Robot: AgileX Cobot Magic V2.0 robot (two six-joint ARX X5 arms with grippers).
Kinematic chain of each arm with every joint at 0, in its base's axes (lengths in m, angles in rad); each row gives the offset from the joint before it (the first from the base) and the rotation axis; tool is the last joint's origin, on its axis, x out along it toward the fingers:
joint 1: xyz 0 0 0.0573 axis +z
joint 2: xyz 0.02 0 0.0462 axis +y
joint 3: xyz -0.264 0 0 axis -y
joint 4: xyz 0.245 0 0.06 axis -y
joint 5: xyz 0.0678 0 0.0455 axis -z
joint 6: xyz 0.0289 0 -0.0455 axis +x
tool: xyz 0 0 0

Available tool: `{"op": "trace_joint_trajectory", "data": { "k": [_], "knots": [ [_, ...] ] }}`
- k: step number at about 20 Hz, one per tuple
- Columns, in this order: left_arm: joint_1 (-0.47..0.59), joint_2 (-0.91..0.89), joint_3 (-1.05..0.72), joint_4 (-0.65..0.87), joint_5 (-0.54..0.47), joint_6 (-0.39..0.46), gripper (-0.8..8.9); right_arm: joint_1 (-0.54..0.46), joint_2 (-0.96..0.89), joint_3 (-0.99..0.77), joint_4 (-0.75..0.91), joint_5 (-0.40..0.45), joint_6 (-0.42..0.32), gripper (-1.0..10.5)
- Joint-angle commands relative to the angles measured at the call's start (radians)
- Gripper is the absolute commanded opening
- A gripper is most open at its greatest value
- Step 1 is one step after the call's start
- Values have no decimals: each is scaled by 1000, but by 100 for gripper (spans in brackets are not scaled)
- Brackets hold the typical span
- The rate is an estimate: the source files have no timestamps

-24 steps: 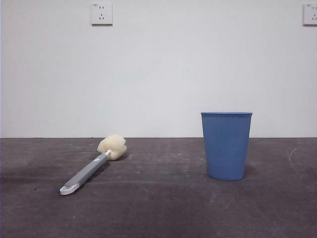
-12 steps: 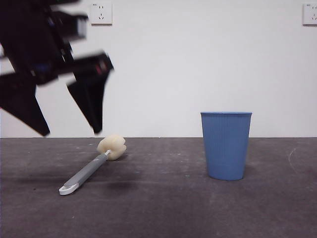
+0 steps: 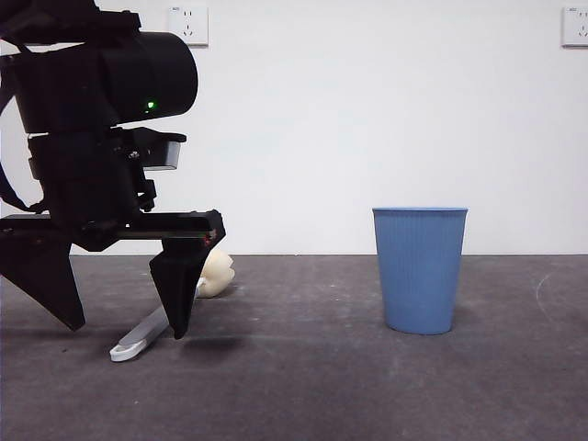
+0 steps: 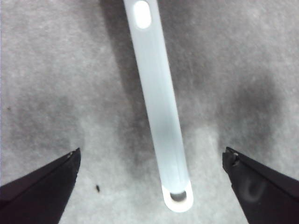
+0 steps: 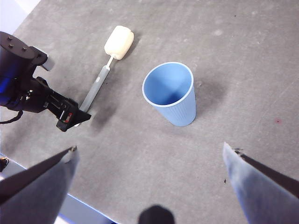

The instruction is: Pick up the cup brush,pick up the cup,insert the brush into the cup,clean the cup,put the cup brush back,put the cup back to the fixed position on the table

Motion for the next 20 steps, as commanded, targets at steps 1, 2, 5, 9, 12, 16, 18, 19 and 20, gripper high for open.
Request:
{"op": "trace_joint_trajectory", "data": {
  "k": [1,2,5,9,12,16,18,19,20],
  "knots": [
    [-2,8,1,8,-28,-20,559,2,0,1,6,-1,8,660],
    [-2,8,1,8,-30,-20,497,2,0,1,6,-1,10,660],
    [-5,14,1,5,-25,-45,493,2,0,1,6,-1,10,660],
    [-26,20,1,15,-24,-70,493,2,0,1,6,0,14,660],
    [-32,37,1,14,-23,-91,492,2,0,1,6,-1,18,660],
    [-32,64,1,7,0,-103,360,2,0,1,6,0,18,658],
    [-33,64,1,11,3,-103,272,2,0,1,6,0,21,658],
    [-33,64,1,6,3,-102,214,2,0,1,6,0,21,658],
    [-33,63,1,3,3,-102,167,2,0,1,6,0,21,658]
  ]
}}
